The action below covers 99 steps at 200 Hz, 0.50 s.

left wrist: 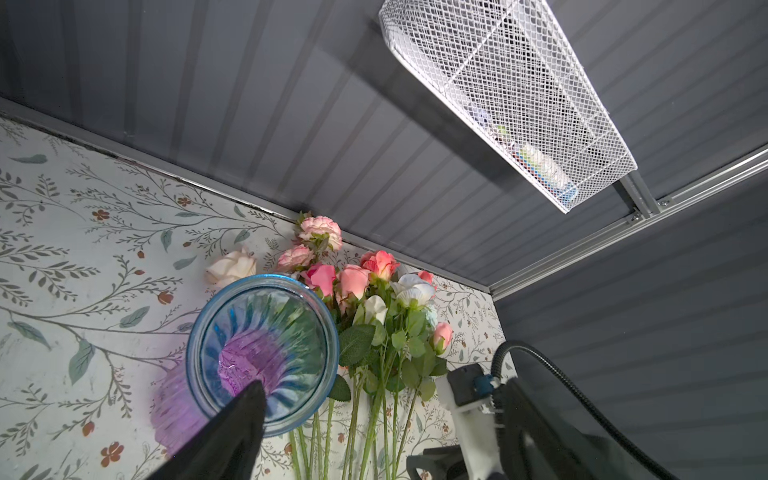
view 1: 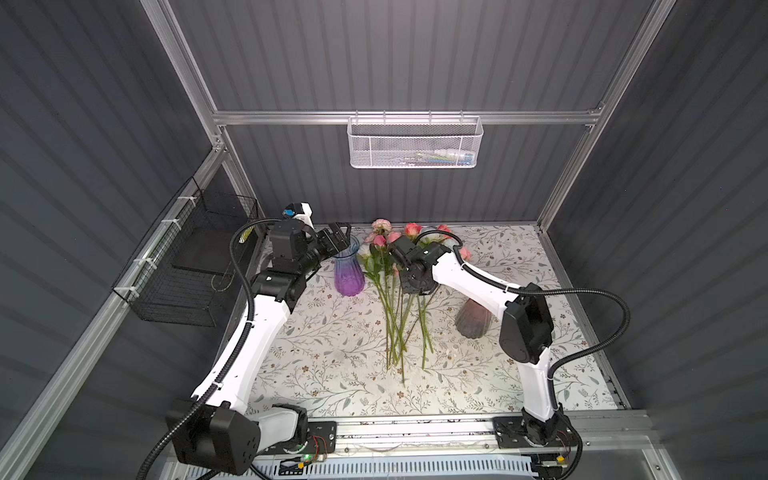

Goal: Arrange the flowers into the vase
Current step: 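Lower the right gripper onto a pink rose stem and close it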

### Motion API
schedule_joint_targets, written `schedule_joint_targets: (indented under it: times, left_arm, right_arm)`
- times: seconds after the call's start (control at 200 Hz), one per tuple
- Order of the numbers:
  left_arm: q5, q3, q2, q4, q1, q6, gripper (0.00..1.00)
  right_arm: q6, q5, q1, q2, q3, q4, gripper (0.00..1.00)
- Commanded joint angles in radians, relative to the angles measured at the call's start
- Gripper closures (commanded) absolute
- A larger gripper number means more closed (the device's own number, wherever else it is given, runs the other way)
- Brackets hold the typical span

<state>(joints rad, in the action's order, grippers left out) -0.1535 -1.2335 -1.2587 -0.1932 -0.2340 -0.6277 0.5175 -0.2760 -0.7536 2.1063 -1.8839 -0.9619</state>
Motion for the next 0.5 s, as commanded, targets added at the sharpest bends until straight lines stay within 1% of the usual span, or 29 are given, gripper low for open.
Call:
schedule_joint_targets:
  times: [0.0, 0.205, 0.335, 0.49]
  left_arm:
    - [-0.028, 0.007, -0.004, 0.015, 0.004, -0.013, 0.10]
    - [-0.034, 0.007, -0.014, 0.013, 0.004, -0.014, 0.11]
    - [-0.036, 0.005, -0.018, 0.013, 0.005, -0.014, 0.11]
    - [-0.040, 0.004, -0.021, 0.012, 0.008, -0.016, 0.11]
  right_arm:
    - [0.019, 0.036, 0.008, 0.037, 0.016, 0.011, 0.70]
    - [0.025, 0.059, 0.028, 0.075, 0.026, 0.031, 0.70]
    - [0.023, 0.071, 0.039, 0.101, 0.032, 0.032, 0.73]
    - [0.022, 0.085, 0.043, 0.120, 0.042, 0.044, 0.75]
